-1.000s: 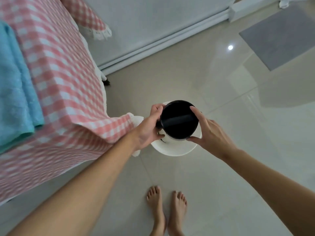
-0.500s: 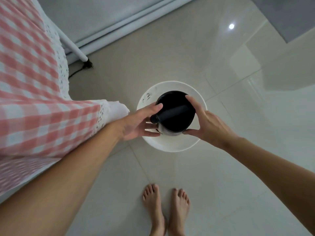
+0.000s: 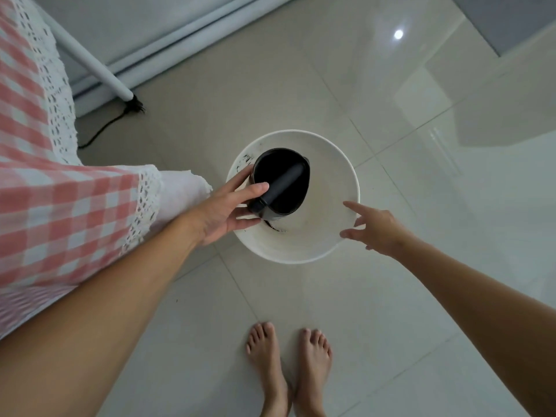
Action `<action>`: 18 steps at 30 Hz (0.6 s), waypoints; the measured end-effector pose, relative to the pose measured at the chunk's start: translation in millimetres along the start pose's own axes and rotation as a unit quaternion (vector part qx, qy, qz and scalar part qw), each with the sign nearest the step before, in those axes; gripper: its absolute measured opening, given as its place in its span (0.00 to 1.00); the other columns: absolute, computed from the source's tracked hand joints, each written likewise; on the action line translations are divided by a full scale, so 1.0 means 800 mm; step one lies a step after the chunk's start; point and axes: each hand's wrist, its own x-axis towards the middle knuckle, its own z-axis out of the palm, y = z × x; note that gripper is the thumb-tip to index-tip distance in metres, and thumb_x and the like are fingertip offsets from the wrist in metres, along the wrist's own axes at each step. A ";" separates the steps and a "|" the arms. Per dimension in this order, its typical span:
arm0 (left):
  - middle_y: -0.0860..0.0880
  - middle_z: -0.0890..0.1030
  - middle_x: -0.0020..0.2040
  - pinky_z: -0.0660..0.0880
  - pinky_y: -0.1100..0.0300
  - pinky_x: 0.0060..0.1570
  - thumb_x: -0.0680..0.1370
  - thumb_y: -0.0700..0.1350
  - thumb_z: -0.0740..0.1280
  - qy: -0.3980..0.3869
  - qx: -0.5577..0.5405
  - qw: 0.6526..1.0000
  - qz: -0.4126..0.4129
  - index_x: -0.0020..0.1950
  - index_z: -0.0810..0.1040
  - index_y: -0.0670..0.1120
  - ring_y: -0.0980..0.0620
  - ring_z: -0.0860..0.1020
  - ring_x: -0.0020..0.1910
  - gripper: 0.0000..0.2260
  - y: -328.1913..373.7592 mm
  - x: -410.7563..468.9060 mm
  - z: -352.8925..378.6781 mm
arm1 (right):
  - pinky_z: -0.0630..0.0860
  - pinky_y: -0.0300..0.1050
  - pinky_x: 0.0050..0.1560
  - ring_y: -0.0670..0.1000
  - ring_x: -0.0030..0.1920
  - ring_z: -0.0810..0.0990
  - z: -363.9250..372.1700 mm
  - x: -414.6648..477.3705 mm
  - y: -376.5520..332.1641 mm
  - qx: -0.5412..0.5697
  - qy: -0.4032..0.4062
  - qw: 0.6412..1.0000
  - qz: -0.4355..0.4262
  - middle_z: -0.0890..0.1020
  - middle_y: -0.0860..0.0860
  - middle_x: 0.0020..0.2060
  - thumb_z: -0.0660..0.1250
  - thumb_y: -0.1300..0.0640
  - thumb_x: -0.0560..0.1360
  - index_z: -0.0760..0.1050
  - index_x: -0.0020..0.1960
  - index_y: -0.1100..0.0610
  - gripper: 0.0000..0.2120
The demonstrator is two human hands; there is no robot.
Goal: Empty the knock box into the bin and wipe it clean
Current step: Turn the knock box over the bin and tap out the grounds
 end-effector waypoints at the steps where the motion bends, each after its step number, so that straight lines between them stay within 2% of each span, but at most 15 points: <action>1: 0.48 0.80 0.67 0.80 0.50 0.62 0.66 0.55 0.79 0.008 0.007 1.000 0.004 0.77 0.68 0.62 0.47 0.83 0.59 0.41 -0.002 0.002 0.001 | 0.84 0.54 0.51 0.54 0.46 0.86 0.003 0.002 0.001 0.031 -0.005 0.999 0.005 0.85 0.50 0.54 0.75 0.47 0.74 0.61 0.79 0.43 0.38; 3: 0.50 0.81 0.68 0.79 0.49 0.64 0.65 0.55 0.79 0.020 0.023 0.999 0.010 0.77 0.67 0.64 0.48 0.83 0.61 0.42 -0.007 0.004 0.004 | 0.85 0.53 0.46 0.52 0.41 0.87 0.009 0.005 0.002 0.060 0.002 0.998 -0.001 0.86 0.47 0.46 0.76 0.50 0.73 0.62 0.79 0.46 0.38; 7: 0.53 0.81 0.65 0.80 0.58 0.59 0.70 0.53 0.79 0.057 0.091 0.993 0.053 0.74 0.69 0.67 0.54 0.81 0.63 0.35 -0.018 0.013 0.016 | 0.83 0.52 0.49 0.45 0.38 0.84 0.014 0.008 0.008 0.024 0.030 0.999 -0.032 0.87 0.45 0.42 0.75 0.48 0.74 0.61 0.80 0.46 0.39; 9: 0.55 0.78 0.67 0.76 0.58 0.66 0.70 0.53 0.79 0.093 0.173 0.975 0.108 0.76 0.68 0.64 0.56 0.78 0.67 0.37 -0.026 0.021 0.021 | 0.81 0.51 0.51 0.41 0.36 0.81 0.014 0.007 0.009 0.011 0.035 0.999 -0.033 0.87 0.44 0.41 0.74 0.46 0.74 0.60 0.80 0.46 0.40; 11: 0.52 0.71 0.71 0.68 0.59 0.72 0.68 0.59 0.78 0.135 0.289 0.936 0.150 0.79 0.64 0.63 0.56 0.73 0.69 0.42 -0.033 0.027 0.025 | 0.81 0.52 0.51 0.41 0.36 0.80 0.014 0.007 0.009 0.007 0.035 0.999 -0.032 0.87 0.44 0.41 0.74 0.45 0.74 0.58 0.81 0.46 0.40; 13: 0.49 0.64 0.70 0.68 0.57 0.71 0.64 0.63 0.76 0.154 0.378 0.897 0.172 0.78 0.62 0.68 0.52 0.70 0.68 0.44 -0.039 0.028 0.027 | 0.80 0.52 0.52 0.42 0.37 0.81 0.015 0.006 0.009 0.000 0.036 0.999 -0.037 0.87 0.45 0.42 0.73 0.45 0.75 0.57 0.81 0.47 0.40; 16: 0.42 0.60 0.74 0.71 0.46 0.71 0.66 0.60 0.77 0.146 0.523 0.801 0.253 0.78 0.61 0.66 0.42 0.66 0.72 0.44 -0.050 0.025 0.028 | 0.78 0.50 0.54 0.49 0.44 0.83 0.015 0.007 0.009 -0.012 0.042 0.998 -0.042 0.87 0.46 0.42 0.72 0.44 0.75 0.57 0.81 0.48 0.40; 18: 0.37 0.59 0.74 0.76 0.40 0.64 0.68 0.55 0.79 0.142 0.585 0.733 0.317 0.79 0.63 0.60 0.37 0.65 0.71 0.42 -0.057 0.023 0.028 | 0.75 0.49 0.51 0.51 0.47 0.83 0.016 0.007 0.009 -0.012 0.045 0.998 -0.042 0.87 0.45 0.41 0.72 0.44 0.75 0.58 0.81 0.47 0.39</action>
